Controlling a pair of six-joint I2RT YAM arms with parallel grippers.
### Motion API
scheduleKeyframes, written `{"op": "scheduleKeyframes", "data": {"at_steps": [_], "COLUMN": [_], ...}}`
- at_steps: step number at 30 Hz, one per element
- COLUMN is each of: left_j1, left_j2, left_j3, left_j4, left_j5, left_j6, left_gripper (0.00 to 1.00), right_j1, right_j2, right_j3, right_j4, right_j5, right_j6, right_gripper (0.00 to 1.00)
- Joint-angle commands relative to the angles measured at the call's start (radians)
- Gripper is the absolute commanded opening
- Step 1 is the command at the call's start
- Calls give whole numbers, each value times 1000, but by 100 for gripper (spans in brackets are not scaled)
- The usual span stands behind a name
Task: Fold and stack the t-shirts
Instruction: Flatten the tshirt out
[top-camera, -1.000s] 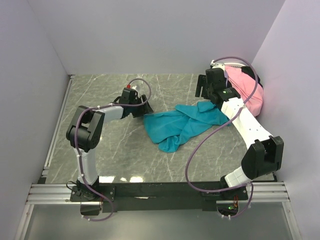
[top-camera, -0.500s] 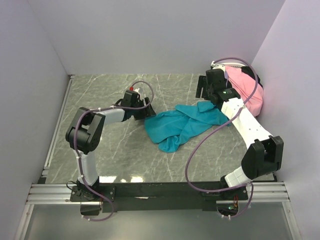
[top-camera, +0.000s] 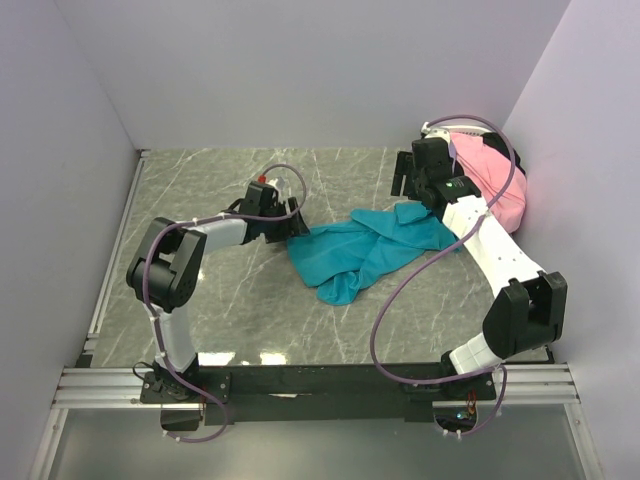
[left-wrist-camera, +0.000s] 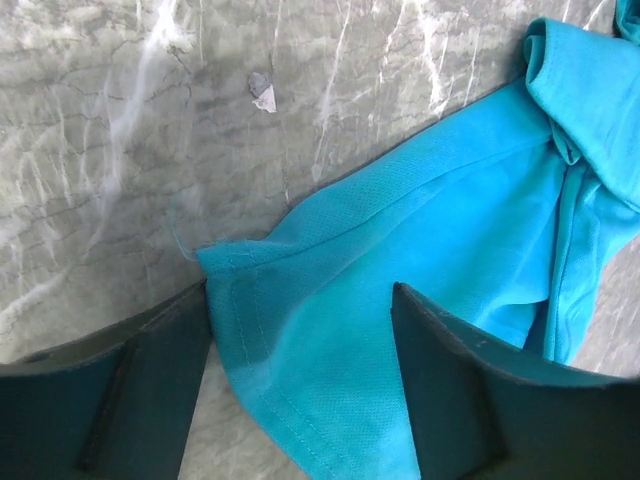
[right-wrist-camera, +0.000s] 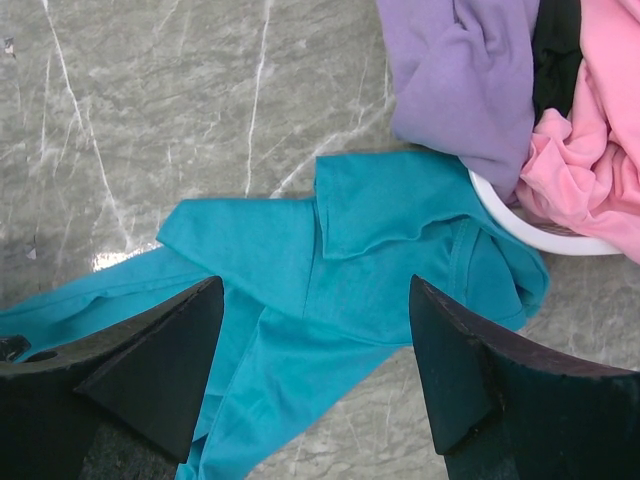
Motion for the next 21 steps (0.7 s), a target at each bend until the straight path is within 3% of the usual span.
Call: {"op": "scheduleKeyframes", "data": {"at_steps": [1,3,4,5,12,19,21], "left_j1": [-4,-4,-4,-4,0,26,52], "left_j2": [7,29,35,33,-108,-281,-316], "left_j3": [-2,4,15,18,72,113,98], "left_j4": [11,14,8,-1,-104,-245,-260], "left_j5": [40,37,26,15,-80,-138,-143], "left_j6": [16,10,8,7,59,84,91], "left_gripper": [63,40,14,4,1,1,2], "right_j1": [-9,-9,-9,-12,-79,-123,-123], "right_j2": [-25,-21,-21,-19,16,116,147], "right_j3": [-7,-12,-13,-16,-39,-33,-38], "right_j4": [-2,-3,-3,-6,-46,-48,-22], "right_j5": [1,9,16,25,32,-189,-312], "right_j6": [-4,-4,-3,0,29,69,88], "right_gripper": [81,80,80,80,79,75,73]}}
